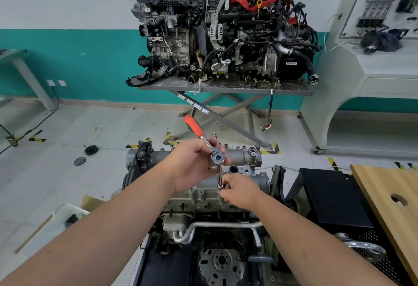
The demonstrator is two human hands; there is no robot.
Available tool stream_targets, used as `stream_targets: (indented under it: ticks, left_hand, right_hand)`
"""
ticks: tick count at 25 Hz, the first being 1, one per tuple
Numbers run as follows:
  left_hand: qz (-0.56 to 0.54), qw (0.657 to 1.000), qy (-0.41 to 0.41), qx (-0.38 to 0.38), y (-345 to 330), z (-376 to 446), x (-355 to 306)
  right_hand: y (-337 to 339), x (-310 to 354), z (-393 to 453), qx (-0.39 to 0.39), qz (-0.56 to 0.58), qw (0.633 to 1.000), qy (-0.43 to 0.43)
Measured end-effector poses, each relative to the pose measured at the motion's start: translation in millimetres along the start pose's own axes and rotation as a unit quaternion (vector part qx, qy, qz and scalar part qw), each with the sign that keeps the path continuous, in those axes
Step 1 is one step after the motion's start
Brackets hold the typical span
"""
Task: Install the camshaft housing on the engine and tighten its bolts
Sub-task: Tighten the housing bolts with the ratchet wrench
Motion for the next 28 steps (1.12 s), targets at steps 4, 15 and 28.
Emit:
stream_targets:
  ticks: [4, 15, 28]
  left_hand:
    - [0.142, 0.986, -0.003, -0.087, -4.1, 5.9, -4.7]
    - [0.868, 0.379, -0.319, -0.034, -71.1, 6.7, -23.9]
    - [0.575, 0.661, -0.454, -0.162, -41.9, 2.0, -21.6]
  right_hand:
    - [0.0, 0.1, 0.0, 0.001, -0.011, 1.000, 0.003]
    - [-0.4, -1.4, 3.1, -0.001, -0.007, 1.000, 0.007]
    - [-3.6, 0.6, 3.7, 0.020, 0.095, 0.995, 0.003]
Point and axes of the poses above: each hand's wrist, its own z-axis towards the middle knuckle, its own y-axis out of the back of the hand, x = y × z, the point moved 8 cm from there along z, towards the middle knuckle, and after that the axes turned 4 degrees about -x, right-handed, at the moved point
